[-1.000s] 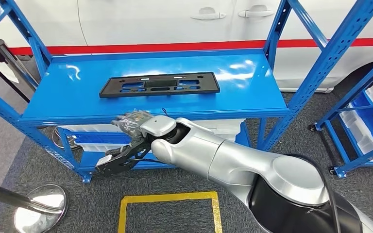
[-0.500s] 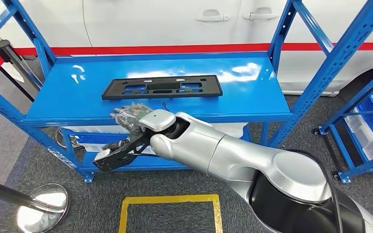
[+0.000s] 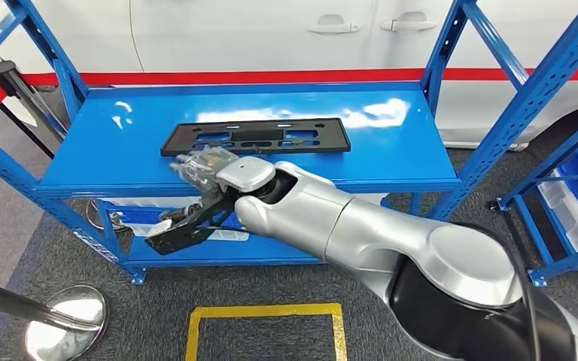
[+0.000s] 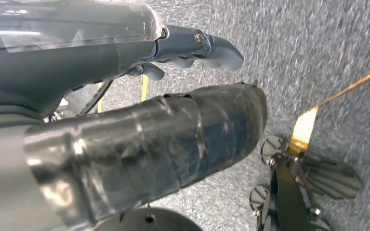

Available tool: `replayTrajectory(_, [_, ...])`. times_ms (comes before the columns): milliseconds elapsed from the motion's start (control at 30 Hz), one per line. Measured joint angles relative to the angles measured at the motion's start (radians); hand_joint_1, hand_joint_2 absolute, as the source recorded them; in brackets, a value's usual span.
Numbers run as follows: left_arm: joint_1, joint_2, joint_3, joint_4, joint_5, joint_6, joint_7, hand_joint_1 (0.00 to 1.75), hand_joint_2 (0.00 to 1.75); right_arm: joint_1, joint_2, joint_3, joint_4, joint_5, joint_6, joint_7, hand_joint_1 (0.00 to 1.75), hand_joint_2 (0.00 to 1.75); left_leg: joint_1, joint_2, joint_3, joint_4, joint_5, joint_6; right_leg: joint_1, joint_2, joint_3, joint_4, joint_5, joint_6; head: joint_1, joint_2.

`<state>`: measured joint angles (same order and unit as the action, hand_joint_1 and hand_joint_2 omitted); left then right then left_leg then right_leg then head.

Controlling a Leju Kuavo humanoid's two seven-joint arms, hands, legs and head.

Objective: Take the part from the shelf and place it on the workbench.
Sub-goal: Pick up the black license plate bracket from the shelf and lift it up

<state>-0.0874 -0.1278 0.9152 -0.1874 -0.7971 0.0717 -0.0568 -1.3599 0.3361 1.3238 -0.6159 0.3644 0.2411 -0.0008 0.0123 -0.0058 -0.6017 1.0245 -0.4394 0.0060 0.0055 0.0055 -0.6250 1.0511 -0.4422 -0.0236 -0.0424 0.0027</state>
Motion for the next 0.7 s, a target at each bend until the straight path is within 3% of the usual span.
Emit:
replayTrajectory(67, [0.0,0.0,0.003,0.0,-0.002,0.0,-0.001,0.0,0.0,-0.028,-0.012,-0.016,0.006,-0.018,0.004,0.004,0.0,0.0,0.002,0.0,0.001,0.001,-0.004,-0.01,-0.004,0.0,0.005,-0.008,0.003,-0.008,0.0,0.0])
replayTrajectory(133, [0.001,-0.002,0.005,0.001,-0.005,0.001,0.0,0.0,0.0,-0.059,-0.028,-0.043,0.012,-0.031,0.009,0.004,0.0,0.0,0.004,0.001,-0.017,0.045,-0.031,-0.02,-0.011,-0.002,0.013,-0.018,0.006,-0.017,0.0,0.0])
replayTrajectory(233, [0.002,-0.002,0.006,0.001,-0.008,0.002,0.004,0.0,0.0,-0.089,-0.051,-0.073,0.021,-0.036,0.015,-0.003,0.0,0.0,0.009,0.002,-0.107,0.222,-0.106,-0.034,-0.012,-0.003,0.018,-0.02,0.004,-0.023,-0.001,0.0])
replayTrajectory(267, [0.003,-0.002,0.007,0.001,-0.008,0.003,0.006,0.0,0.0,-0.09,-0.058,-0.077,0.024,-0.035,0.014,-0.003,0.0,0.0,0.01,0.002,-0.13,0.261,-0.111,-0.037,-0.012,-0.003,0.02,-0.02,0.003,-0.023,-0.001,0.0])
replayTrajectory(300, [0.004,-0.002,0.007,0.001,-0.009,0.003,0.007,0.0,0.0,-0.09,-0.063,-0.08,0.027,-0.033,0.012,-0.003,0.0,0.0,0.011,0.002,-0.137,0.264,-0.097,-0.038,-0.012,-0.002,0.022,-0.019,0.001,-0.022,-0.001,0.0])
replayTrajectory(367, [0.004,-0.002,0.007,0.001,-0.011,0.003,0.008,0.0,0.0,-0.092,-0.072,-0.087,0.031,-0.026,0.004,-0.001,0.0,0.0,0.012,0.003,-0.092,0.156,-0.024,-0.037,-0.013,0.001,0.029,-0.018,-0.005,-0.018,-0.001,0.0])
replayTrajectory(433, [0.004,-0.002,0.007,0.001,-0.012,0.003,0.008,0.0,0.0,-0.095,-0.078,-0.09,0.034,-0.019,0.0,0.001,0.0,0.0,0.008,0.002,-0.031,0.033,0.021,-0.03,-0.01,0.003,0.034,-0.015,-0.012,-0.009,-0.001,0.0])
replayTrajectory(467, [0.003,-0.002,0.007,0.001,-0.012,0.003,0.007,0.0,0.0,-0.097,-0.08,-0.09,0.035,-0.017,0.0,0.001,0.0,0.0,0.006,0.001,-0.016,0.002,0.025,-0.025,-0.009,0.003,0.035,-0.015,-0.014,-0.004,-0.001,0.0])
replayTrajectory(600, [0.001,-0.002,0.008,0.001,-0.015,0.003,0.0,0.0,0.0,-0.099,-0.084,-0.09,0.038,-0.007,0.0,0.002,0.0,0.0,0.006,0.001,-0.008,-0.013,0.021,0.001,-0.008,0.002,0.032,-0.007,-0.025,0.015,0.0,0.0])
replayTrajectory(633, [0.001,-0.002,0.008,0.001,-0.017,0.003,-0.002,0.0,0.0,-0.098,-0.085,-0.091,0.038,-0.002,-0.001,0.002,0.0,0.0,0.008,0.002,-0.004,-0.018,0.022,0.008,-0.008,0.001,0.019,0.021,-0.043,0.019,0.0,0.0])
replayTrajectory(700, [0.001,-0.002,0.008,0.001,-0.021,0.002,-0.006,0.0,0.0,-0.09,-0.086,-0.09,0.039,0.014,-0.001,-0.001,0.0,0.0,0.008,0.003,0.0,-0.021,0.021,0.017,-0.01,0.0,-0.038,0.135,-0.099,0.023,0.001,0.0])
